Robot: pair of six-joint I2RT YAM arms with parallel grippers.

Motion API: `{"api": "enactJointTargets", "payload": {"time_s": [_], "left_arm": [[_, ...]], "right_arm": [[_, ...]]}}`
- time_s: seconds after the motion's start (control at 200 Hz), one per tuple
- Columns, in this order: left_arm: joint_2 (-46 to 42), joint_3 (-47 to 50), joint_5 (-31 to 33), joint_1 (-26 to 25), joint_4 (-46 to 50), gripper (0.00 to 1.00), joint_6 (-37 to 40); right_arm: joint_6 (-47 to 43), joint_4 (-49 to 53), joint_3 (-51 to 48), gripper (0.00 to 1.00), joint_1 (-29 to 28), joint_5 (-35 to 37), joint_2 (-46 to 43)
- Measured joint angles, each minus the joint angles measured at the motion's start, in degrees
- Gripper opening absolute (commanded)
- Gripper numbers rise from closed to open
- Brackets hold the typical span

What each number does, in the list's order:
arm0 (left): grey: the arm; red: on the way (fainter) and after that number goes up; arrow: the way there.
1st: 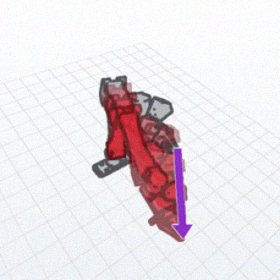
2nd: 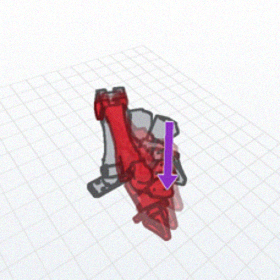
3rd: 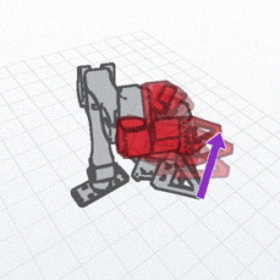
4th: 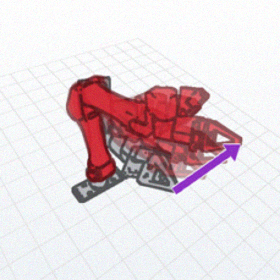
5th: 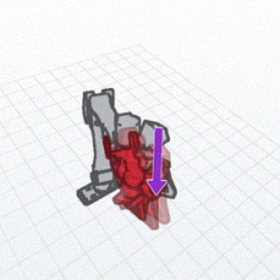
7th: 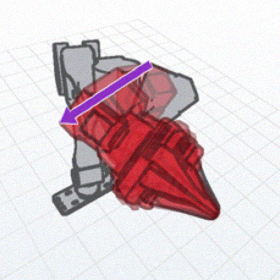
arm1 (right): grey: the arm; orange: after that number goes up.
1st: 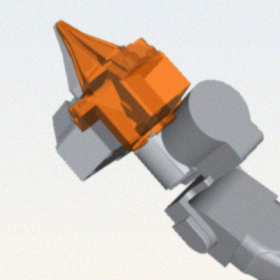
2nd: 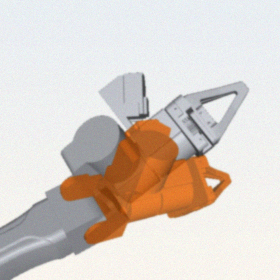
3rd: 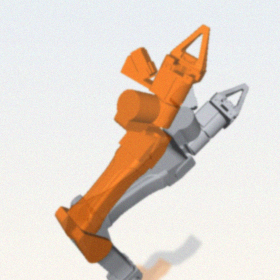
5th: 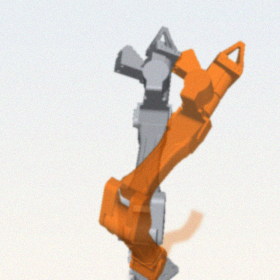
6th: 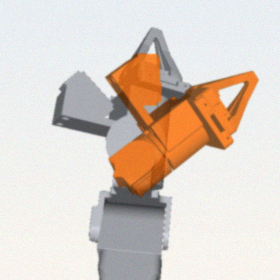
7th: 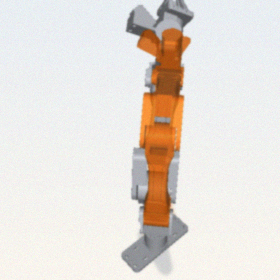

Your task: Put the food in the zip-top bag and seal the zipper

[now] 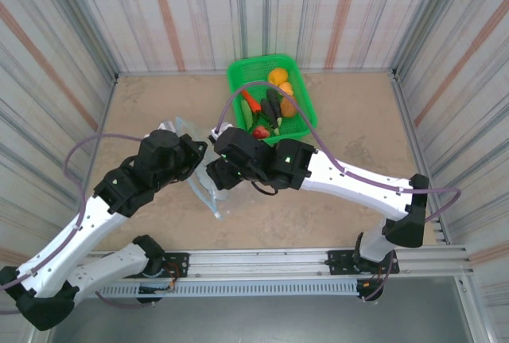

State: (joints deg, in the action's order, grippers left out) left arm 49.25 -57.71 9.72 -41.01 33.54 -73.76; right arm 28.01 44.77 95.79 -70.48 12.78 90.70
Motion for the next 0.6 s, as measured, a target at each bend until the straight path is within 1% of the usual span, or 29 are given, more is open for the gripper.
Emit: {"api": "enactJointTargets", "payload": {"time_s": [0.11,0.21,0.27,0.391,0.596], "left_arm": [[0.02,0.20,0.00,0.00,-0.24,0.00,-0.02],[0.02,0.22,-0.02,0.00,-0.37,0.00,-0.22],[0.00,0.20,0.24,0.02,-0.37,0.00,-0.42],[0.00,0.20,0.68,0.02,-0.33,0.00,-1.09],[0.44,0.09,1.22,0.02,0.15,0.00,-1.03]], "right_arm": [[0.00,-0.13,0.79,0.75,0.46,-0.85,0.57],[0.04,-0.15,3.06,0.75,1.36,-0.46,2.80],[0.07,0.24,4.02,0.72,1.68,0.37,4.22],[0.26,0.94,4.31,0.57,1.95,2.54,6.64],[0.11,-0.42,4.31,0.16,1.95,3.48,7.52]]}}
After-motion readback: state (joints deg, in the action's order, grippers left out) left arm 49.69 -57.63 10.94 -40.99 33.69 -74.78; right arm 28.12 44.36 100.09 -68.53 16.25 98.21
